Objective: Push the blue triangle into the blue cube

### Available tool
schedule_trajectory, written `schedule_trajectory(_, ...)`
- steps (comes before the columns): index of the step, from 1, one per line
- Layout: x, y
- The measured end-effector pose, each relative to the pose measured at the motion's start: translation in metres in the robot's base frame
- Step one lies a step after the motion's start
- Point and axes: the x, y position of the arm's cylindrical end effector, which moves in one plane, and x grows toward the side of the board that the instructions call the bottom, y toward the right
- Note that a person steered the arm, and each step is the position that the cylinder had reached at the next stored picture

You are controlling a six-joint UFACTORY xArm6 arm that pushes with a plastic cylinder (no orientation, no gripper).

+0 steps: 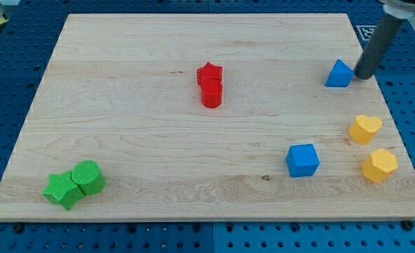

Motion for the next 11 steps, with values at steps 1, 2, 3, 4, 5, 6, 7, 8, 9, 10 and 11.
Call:
schedule_trajectory(1,0.0,-0.047)
schedule_trajectory(2,0.0,-0.081)
schedule_trajectory(3,0.0,-0.088)
schedule_trajectory(4,0.001,-0.088)
schedule_trajectory(5,0.009,-0.088)
schedule_trajectory(6,0.02,-0.093)
schedule_trajectory(7,0.029,-0.11)
schedule_trajectory(8,0.043,-0.123)
schedule_trajectory(9,0.059,-0.126)
schedule_trajectory(10,0.075,-0.127)
schedule_trajectory(11,0.091,-0.128)
